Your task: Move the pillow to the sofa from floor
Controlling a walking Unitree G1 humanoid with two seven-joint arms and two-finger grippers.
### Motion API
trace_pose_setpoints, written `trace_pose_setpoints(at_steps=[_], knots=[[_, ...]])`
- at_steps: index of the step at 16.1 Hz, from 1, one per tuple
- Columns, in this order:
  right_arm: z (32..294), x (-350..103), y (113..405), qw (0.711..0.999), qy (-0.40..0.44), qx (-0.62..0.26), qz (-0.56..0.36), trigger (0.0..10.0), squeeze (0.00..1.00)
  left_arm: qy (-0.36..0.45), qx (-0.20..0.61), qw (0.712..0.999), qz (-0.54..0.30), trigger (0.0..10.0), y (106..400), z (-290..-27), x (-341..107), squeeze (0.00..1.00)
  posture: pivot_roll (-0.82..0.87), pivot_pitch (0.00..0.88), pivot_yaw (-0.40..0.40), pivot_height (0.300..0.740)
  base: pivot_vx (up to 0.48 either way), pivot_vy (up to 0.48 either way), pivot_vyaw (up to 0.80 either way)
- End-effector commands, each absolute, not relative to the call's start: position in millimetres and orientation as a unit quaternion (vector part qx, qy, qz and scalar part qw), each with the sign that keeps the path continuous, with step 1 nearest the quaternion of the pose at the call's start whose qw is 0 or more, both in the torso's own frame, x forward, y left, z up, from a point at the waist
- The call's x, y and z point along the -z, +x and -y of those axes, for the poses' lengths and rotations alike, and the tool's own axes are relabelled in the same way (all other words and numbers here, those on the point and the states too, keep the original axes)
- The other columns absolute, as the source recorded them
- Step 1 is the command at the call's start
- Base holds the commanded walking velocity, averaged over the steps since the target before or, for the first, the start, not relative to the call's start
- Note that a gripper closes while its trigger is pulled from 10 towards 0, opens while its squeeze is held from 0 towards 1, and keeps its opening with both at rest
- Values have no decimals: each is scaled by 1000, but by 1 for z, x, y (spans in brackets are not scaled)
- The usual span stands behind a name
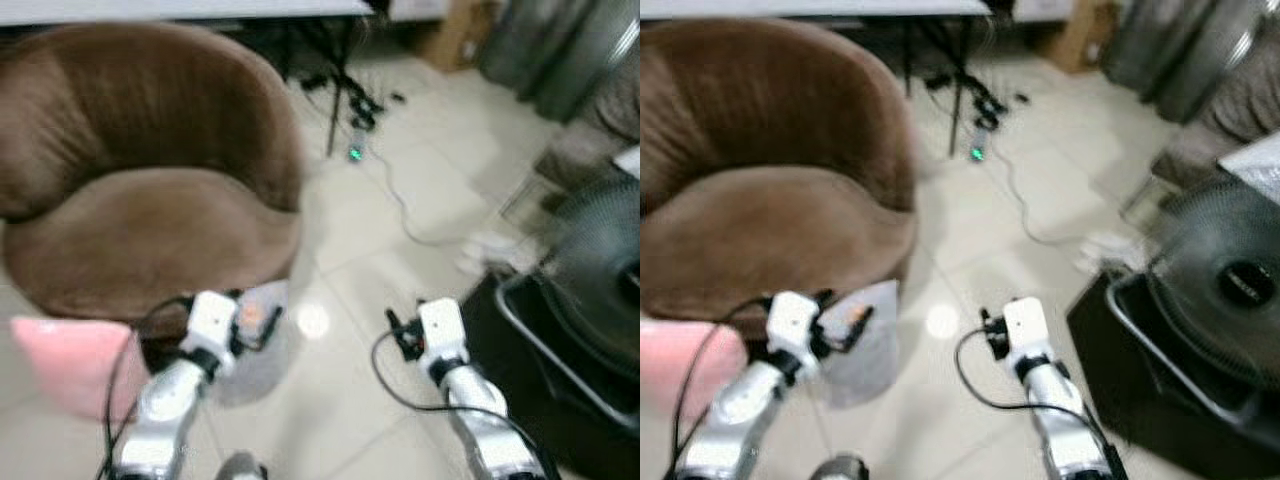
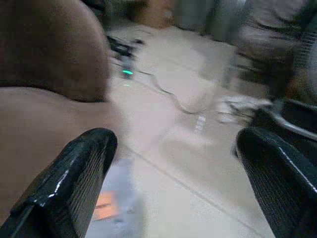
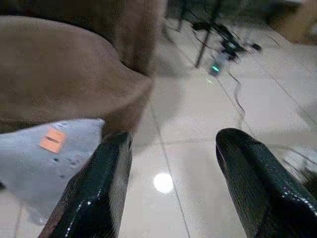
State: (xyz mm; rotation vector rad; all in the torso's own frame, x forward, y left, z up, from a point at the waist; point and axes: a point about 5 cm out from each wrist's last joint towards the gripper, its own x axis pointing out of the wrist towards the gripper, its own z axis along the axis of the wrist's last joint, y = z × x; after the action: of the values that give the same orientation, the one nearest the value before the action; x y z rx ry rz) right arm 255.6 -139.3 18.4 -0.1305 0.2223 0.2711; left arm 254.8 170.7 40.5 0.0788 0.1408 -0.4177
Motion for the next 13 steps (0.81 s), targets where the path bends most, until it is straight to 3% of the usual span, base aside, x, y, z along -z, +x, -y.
trace_pose_setpoints(at_steps=[1,10,11,13], knots=[[148,-17,254,982,-74,-129,-115,10000,353,45,215,972,-80,10000,251,-162,-35,0,-4,95,-132,740,0,0,756],[143,-15,250,980,-73,-140,-120,10000,384,56,190,976,-87,10000,252,-166,-34,0,5,103,-134,740,0,0,756],[141,-14,249,981,-41,-144,-124,10000,384,64,183,977,-89,10000,253,-167,-33,0,7,104,-134,740,0,0,756],[141,-10,250,978,-49,-140,-150,10000,212,64,179,978,-90,10000,253,-168,-33,0,10,105,-136,740,0,0,372]])
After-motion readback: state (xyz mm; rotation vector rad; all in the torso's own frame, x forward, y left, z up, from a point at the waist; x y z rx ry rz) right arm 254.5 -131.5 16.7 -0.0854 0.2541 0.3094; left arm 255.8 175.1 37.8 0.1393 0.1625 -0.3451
